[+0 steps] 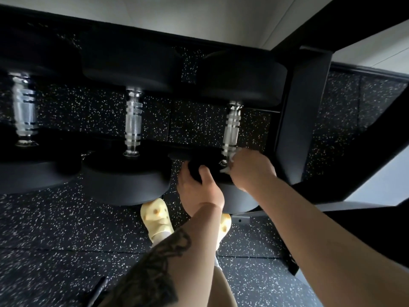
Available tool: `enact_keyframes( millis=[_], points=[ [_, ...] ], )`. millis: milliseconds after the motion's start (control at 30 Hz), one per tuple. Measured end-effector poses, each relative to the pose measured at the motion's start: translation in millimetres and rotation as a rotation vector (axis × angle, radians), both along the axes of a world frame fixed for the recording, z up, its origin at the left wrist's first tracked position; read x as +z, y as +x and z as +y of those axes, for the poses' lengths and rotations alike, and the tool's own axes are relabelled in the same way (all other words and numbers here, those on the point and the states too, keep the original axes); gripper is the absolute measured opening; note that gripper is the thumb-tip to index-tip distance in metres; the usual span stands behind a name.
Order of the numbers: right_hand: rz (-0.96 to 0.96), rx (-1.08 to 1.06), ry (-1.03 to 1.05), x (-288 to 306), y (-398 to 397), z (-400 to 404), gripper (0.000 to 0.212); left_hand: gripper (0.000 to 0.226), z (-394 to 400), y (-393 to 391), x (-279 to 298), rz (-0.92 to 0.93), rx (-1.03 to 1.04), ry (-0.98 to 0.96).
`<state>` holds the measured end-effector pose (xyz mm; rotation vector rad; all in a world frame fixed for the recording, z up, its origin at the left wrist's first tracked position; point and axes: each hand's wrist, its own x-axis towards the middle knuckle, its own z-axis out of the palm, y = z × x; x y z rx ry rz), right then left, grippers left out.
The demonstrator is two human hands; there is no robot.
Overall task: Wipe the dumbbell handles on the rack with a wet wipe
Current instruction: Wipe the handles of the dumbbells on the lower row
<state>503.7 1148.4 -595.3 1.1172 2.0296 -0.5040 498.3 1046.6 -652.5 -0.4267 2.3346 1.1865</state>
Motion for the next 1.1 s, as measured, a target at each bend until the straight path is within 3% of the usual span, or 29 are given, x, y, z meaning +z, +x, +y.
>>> enact_keyframes(
  millis=[233,400,533,600,733,867,933,1000,1100],
  points=[
    [-0.076,-0.057,-0.078,-9.5,-6.4,10.3,0.031,0.061,0.8,0.3,3.5,-0.034,0.001,-0.021],
    [0.026,0.059,0.007,17.1,-2.1,-1.7,0.025,0.058,0.2,-0.1,1.9,-0.021,0.008,-0.016],
    [0.079,0.119,0.019,27.1,-5.5,-9.1,0.034,0.057,0.5,-0.4,3.0,-0.010,0.014,-0.002],
    [0.002,0.243,-0.005,21.3,-17.3,-9.4,0.045,0.059,0.4,-0.5,2.4,-0.012,0.006,-0.011],
    [-0.137,0.490,0.028,10.1,-48.5,-12.7,0.042,0.064,0.8,-1.9,-0.2,-0.019,0.015,-0.025],
    [-0.128,0.297,-0.035,17.2,-38.6,-5.6,0.036,0.065,-0.2,-0.9,-0.5,-0.026,0.000,-0.023],
    [-0.033,0.162,0.005,24.5,-15.7,-6.4,0.031,0.067,-0.4,-0.6,-0.8,-0.006,-0.005,-0.007],
    [-0.017,0.194,0.106,29.2,4.6,-16.0,0.034,0.071,0.0,-1.0,-1.5,-0.001,-0.017,-0.015],
    [-0.017,0.014,0.055,12.3,4.0,-12.4,0.035,0.077,-0.8,-0.5,-1.5,0.008,-0.005,-0.016]
  ],
)
